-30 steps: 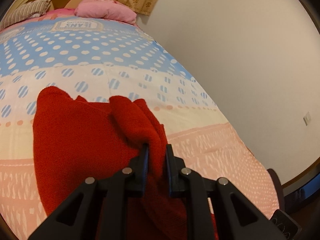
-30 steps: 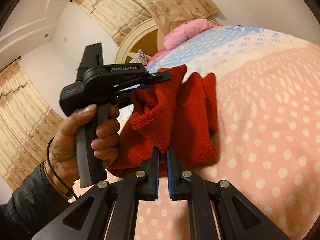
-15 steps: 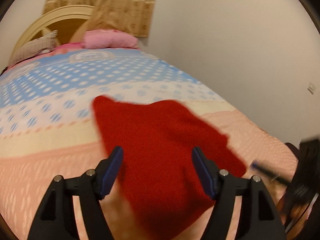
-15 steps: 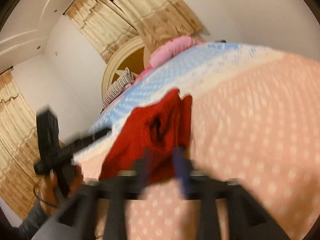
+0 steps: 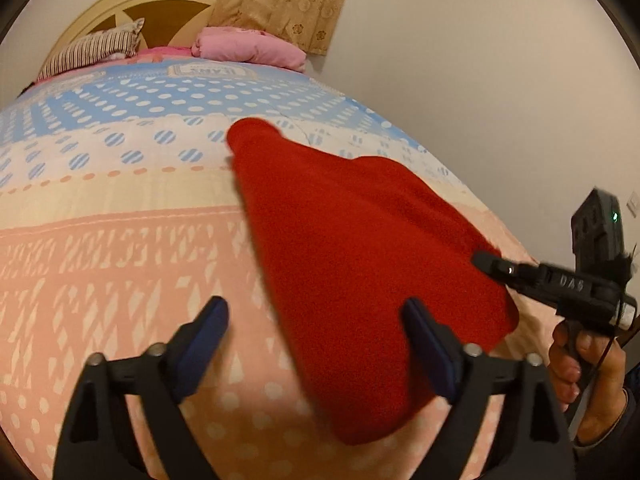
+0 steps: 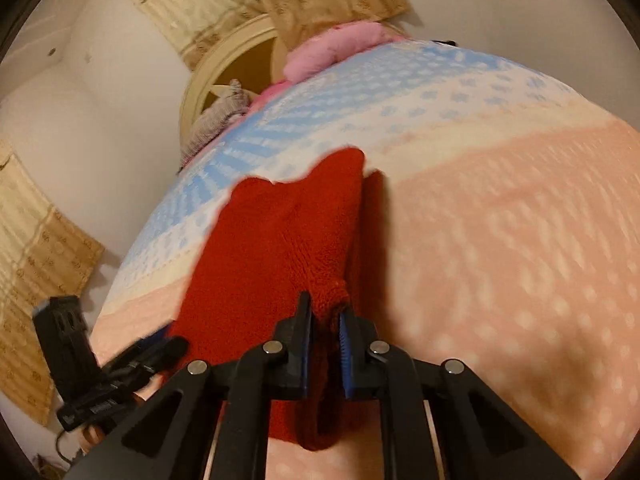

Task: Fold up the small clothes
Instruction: 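Press the narrowed folded sweater flat with the right tool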

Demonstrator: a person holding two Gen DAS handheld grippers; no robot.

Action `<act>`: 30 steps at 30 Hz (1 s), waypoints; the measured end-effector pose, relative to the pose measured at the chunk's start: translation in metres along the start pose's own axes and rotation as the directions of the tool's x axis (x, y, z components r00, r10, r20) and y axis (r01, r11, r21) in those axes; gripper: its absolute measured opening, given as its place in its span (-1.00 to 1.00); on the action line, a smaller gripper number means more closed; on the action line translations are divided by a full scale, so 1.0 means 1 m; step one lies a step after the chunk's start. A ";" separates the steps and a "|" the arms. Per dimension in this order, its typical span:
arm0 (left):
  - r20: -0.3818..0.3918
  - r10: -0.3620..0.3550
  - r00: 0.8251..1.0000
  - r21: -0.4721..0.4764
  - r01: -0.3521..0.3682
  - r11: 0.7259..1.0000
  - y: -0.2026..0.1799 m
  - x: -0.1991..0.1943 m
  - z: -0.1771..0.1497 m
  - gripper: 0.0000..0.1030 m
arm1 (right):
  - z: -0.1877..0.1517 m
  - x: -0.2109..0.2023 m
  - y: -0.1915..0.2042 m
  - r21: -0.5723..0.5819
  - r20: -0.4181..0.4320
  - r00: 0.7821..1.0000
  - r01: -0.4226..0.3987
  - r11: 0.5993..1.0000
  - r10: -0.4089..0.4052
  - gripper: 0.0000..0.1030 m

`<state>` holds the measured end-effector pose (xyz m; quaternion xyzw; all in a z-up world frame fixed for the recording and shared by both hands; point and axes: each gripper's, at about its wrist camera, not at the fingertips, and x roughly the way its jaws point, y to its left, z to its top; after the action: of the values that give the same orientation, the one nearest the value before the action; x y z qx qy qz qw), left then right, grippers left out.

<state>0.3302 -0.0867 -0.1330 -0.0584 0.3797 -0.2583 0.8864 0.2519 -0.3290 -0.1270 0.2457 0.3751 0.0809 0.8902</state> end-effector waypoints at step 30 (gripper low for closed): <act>-0.051 0.021 0.998 -0.098 -0.026 0.995 0.015 0.026 -0.002 1.00 | 0.036 0.049 0.020 -0.203 -0.066 0.997 0.028 0.979 -0.042 -0.14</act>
<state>0.3497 -0.0865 -0.1557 -0.0910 0.4144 -0.2301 0.8758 0.3126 -0.3086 -0.1265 0.1444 0.4003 0.1113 0.8981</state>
